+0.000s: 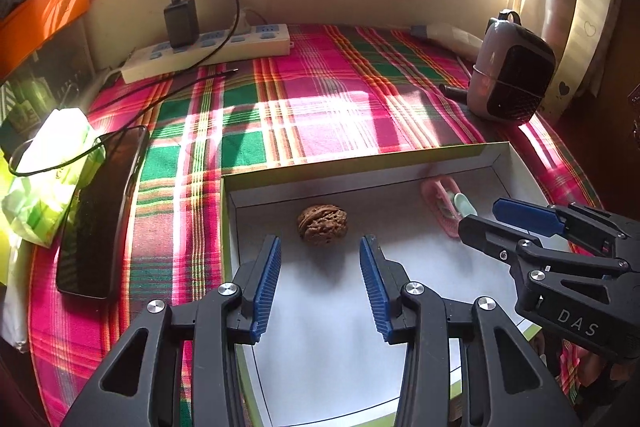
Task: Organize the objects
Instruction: 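Open the left gripper releasing the walnut while the right releases the pink holder, then withdraw both tools from the tray back toward the remaining objects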
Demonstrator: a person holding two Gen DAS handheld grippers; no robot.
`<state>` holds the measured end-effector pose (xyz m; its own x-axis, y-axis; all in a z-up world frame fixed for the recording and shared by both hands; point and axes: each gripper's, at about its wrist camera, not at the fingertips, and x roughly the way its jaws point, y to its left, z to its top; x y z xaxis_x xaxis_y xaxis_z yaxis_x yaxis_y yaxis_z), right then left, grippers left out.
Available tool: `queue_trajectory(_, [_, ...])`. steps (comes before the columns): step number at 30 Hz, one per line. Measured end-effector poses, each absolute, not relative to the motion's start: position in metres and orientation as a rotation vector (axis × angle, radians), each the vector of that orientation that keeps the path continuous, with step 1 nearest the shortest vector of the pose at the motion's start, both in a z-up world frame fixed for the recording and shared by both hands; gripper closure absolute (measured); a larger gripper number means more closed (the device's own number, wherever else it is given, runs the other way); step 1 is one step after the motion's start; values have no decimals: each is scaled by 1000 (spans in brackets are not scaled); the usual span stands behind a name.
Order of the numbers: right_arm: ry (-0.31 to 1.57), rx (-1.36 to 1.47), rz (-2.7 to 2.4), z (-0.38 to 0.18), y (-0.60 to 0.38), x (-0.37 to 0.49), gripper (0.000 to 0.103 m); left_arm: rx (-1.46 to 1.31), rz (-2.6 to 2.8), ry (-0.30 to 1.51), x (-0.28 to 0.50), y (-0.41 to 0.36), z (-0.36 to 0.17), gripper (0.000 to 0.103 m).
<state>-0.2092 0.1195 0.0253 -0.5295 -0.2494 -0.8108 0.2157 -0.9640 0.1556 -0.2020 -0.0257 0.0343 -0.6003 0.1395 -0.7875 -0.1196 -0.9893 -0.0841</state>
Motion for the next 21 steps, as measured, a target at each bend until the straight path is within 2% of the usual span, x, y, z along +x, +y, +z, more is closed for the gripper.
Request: queue_trajectory(21, [-42,1212,-2615,44,131,-133,58,-1191,2799,-33,-119,-30,55,64])
